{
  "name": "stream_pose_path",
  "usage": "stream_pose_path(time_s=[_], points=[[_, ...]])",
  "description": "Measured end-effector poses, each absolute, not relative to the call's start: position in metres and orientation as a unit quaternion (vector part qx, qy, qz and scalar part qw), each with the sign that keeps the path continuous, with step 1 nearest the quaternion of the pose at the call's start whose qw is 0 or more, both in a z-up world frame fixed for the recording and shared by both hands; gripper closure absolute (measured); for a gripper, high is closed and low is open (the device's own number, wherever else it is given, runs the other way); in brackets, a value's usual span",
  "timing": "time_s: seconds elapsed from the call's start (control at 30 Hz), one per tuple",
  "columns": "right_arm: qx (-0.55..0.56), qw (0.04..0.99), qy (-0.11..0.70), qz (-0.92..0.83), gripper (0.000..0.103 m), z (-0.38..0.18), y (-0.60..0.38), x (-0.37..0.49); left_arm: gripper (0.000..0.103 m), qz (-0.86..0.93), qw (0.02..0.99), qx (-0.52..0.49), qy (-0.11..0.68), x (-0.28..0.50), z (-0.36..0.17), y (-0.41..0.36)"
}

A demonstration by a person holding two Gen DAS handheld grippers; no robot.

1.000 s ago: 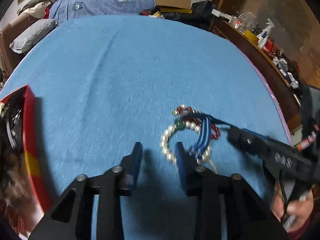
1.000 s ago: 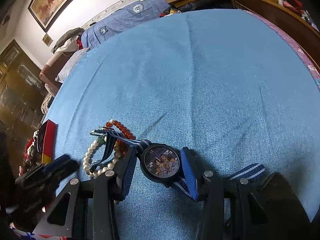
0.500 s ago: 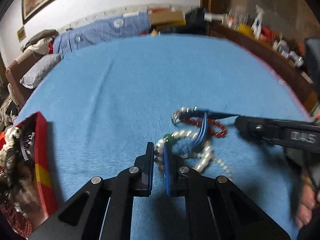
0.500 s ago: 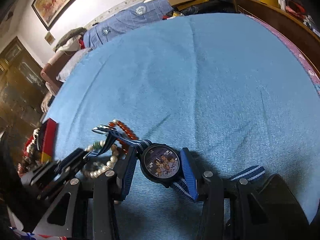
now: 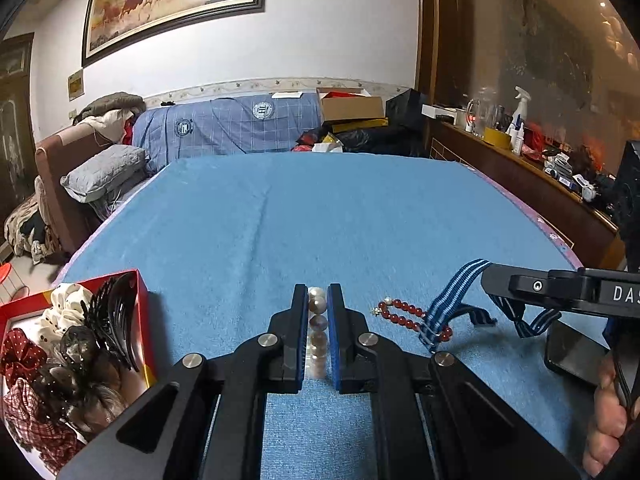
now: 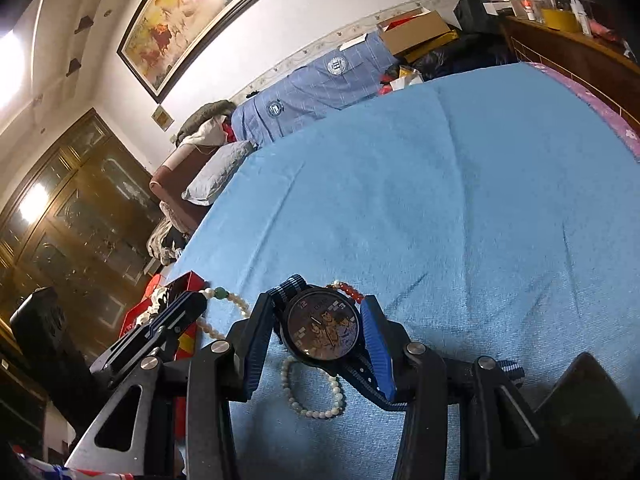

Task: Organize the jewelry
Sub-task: 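Lift the pearl bracelet with the left tool while the right tool lifts the watch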

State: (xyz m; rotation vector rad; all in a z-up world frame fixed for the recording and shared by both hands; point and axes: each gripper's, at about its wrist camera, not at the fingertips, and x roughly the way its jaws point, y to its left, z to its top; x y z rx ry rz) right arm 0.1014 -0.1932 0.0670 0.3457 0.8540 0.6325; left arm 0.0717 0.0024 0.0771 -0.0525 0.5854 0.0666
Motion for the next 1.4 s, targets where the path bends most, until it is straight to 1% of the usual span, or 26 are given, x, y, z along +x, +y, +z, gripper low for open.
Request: stream_pose_path(time_s=[0.33,0.87,1.4], points=[[0.151,0.851,0.404,0.3,0.054,0.066,-0.184,0.098,0.094,0.046,0.958,0.0,0.284,0.071,0.075,-0.011],[0.143,0.848,0.412,0.3,0.054,0.065,-0.184,0.101,0.094,0.053,0.959,0.006,0.279,0.071,0.075,-0.016],[0.149,0.846,0.401,0.318,0.054,0.069,-0.182,0.096,0.094,0.061,0.958,0.006,0.28,0.071,0.074,-0.016]])
